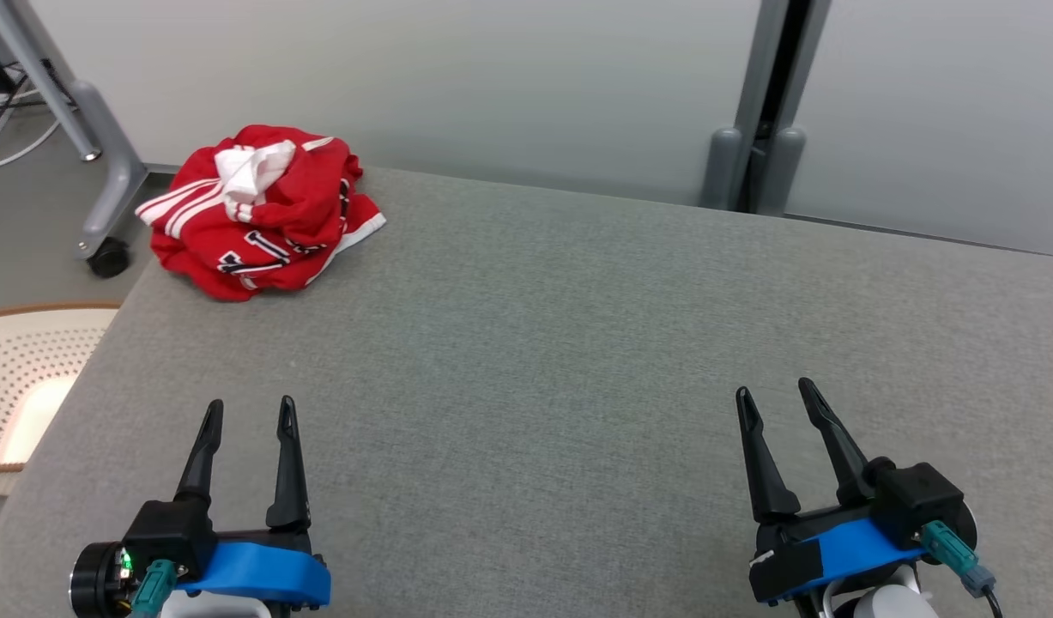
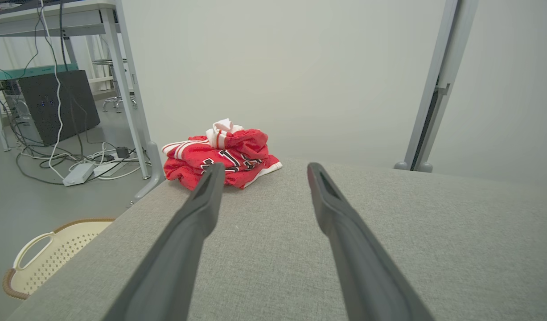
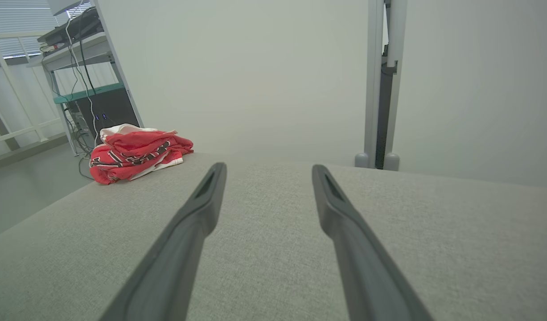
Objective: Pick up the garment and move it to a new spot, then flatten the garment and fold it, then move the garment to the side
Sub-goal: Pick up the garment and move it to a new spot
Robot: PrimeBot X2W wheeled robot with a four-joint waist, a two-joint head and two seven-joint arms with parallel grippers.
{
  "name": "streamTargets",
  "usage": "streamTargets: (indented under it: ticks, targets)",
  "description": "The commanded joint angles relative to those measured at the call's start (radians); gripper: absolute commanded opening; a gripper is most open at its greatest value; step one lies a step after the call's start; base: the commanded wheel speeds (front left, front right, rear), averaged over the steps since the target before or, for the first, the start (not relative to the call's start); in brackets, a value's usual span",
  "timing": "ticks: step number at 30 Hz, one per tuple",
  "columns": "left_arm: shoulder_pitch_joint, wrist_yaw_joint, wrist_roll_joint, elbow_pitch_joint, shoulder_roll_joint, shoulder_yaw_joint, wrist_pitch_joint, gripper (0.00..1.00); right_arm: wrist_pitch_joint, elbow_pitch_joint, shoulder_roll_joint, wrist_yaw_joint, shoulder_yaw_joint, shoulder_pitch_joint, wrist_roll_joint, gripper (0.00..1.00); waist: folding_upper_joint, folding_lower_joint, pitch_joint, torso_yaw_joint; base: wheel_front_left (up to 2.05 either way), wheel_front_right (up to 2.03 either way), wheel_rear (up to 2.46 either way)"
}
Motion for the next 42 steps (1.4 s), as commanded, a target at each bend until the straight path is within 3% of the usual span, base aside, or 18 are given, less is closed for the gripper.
streamTargets:
  ticks: [1, 12, 20, 33, 42]
  targets:
    - [-0.007, 0.002, 0.002, -0.003, 0.004, 0.002, -0.003, 1.00, -0.001, -0.004, -0.002, 0.000, 0.000, -0.011, -0.008, 1.00, 0.0000, 0.0000, 0.011, 0.045, 0.00, 0.00, 0.00]
    - [0.004, 0.013, -0.017, -0.007, 0.004, 0.005, -0.003, 1.00, -0.001, -0.003, -0.002, 0.000, -0.003, -0.021, -0.025, 1.00, 0.0000, 0.0000, 0.029, 0.195, 0.00, 0.00, 0.00]
    - [0.015, 0.014, -0.019, -0.009, 0.004, 0.024, -0.003, 1.00, -0.001, 0.004, -0.002, 0.000, 0.004, -0.024, -0.026, 1.00, 0.0000, 0.0000, 0.032, 0.238, 0.00, 0.00, 0.00]
    - [-0.051, -0.006, 0.001, -0.014, 0.006, 0.042, -0.003, 1.00, -0.001, 0.003, -0.002, 0.000, 0.006, -0.042, -0.043, 1.00, 0.0000, 0.0000, 0.058, 0.201, 0.00, 0.00, 0.00]
    - [-0.303, -0.055, 0.038, -0.010, 0.087, 0.125, -0.003, 1.00, -0.001, -0.016, -0.023, 0.000, 0.009, -0.104, -0.091, 1.00, 0.0000, 0.0000, 0.164, 0.109, 0.00, 0.00, 0.00]
